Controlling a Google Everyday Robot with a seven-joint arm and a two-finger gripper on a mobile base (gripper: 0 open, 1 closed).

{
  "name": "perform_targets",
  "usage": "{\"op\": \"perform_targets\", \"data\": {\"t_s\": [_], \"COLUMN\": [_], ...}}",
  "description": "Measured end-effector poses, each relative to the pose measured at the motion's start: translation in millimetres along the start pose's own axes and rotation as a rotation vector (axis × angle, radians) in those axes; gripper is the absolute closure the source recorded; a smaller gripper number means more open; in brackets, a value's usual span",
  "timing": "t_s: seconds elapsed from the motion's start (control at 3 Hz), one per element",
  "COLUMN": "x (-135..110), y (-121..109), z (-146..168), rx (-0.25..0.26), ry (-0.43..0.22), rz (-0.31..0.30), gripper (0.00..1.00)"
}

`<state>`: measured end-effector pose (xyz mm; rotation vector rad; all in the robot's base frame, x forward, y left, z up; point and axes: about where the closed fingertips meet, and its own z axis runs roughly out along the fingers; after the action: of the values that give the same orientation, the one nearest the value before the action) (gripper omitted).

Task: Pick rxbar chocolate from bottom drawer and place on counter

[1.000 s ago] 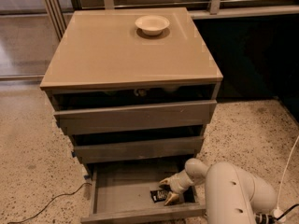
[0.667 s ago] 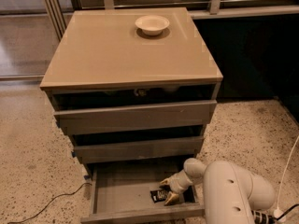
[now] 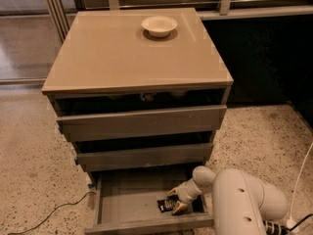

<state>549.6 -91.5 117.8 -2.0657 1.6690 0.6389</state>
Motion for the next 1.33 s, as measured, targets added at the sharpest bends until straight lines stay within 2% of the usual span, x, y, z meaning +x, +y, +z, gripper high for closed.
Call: {"op": "perform_targets", "data": {"t_s": [1.0,1.33], "x": [10.5,10.1], "y": [8.5,9.2], "z": [6.8,5.5], "rx": [-0.036,-0.036], "ry": [0.044,0.049], "rz": [-0.003,-0.001], "gripper": [0.44,0.64]}}
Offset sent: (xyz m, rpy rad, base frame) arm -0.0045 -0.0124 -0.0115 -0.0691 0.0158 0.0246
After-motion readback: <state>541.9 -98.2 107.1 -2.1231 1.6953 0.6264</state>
